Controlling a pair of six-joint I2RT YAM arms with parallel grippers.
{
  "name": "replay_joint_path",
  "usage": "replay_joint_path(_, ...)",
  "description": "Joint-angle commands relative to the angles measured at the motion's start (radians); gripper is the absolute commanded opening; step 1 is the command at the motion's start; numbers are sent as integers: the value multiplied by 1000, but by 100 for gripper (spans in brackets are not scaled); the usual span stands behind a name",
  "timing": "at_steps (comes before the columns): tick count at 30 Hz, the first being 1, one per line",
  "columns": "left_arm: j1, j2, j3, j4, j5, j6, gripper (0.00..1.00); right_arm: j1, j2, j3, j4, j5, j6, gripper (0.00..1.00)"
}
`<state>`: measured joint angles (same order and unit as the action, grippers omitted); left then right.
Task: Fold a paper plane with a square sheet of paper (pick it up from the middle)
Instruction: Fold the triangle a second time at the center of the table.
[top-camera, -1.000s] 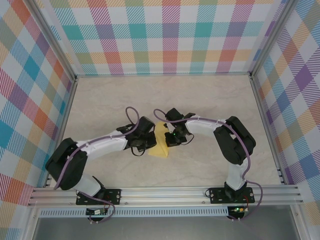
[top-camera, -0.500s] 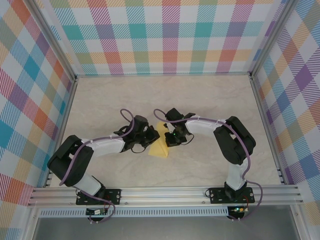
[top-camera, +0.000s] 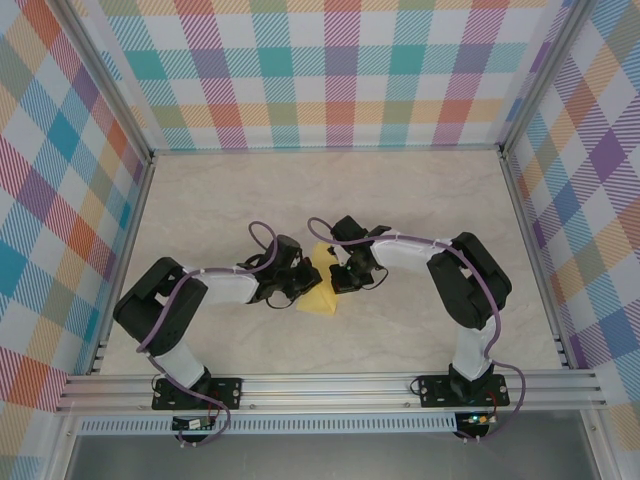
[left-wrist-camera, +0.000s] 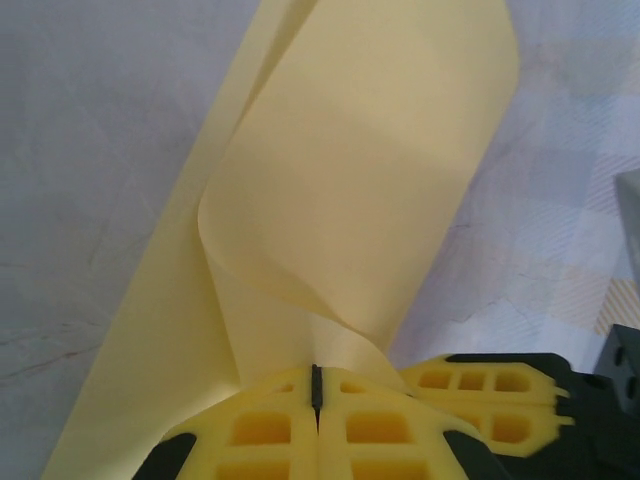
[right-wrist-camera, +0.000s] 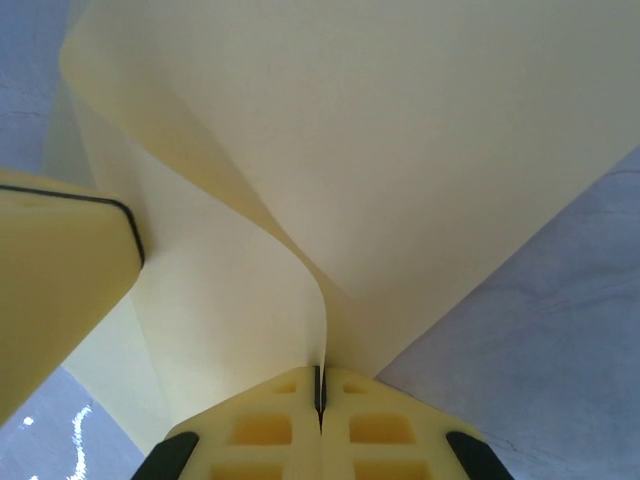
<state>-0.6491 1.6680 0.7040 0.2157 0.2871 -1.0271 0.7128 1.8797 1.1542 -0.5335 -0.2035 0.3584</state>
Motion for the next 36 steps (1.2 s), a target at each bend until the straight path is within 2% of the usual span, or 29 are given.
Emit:
replay_joint_path(1,3,30,20,-35,-24,28,0,-5,40,-13,-5,10,16,3)
replay_joint_path(4,2,46,7,-62,-37,40,0,-5,39,-4,-5,-1,20,4)
replay_joint_path(11,0,72,2,-66,-28,55,0,-6,-16,33,-36,1,51,17)
replay_joint_path(16,-1,62,5,-81,-29,68,0,-18,-141,2,-73,73,117,38)
replay_joint_path(19,-4,55,8,-101,-40,76,0,-18,-198,-44,-43,37,186,41)
replay_joint_path(21,-5,54,9,-100,-38,80,0,-18,-221,-85,28,-57,234,38)
replay_joint_path(24,-6,54,5,-100,-37,83,0,-11,-210,-133,173,-253,304,19)
replay_joint_path(27,-7,63,9,-90,-25,84,0,7,-177,-161,270,-330,370,6)
replay_joint_path(33,-9,62,4,-85,-24,82,0,20,-116,-141,280,-358,386,3)
replay_joint_path(36,-9,62,8,-85,-22,84,0,24,-95,-134,261,-320,384,3)
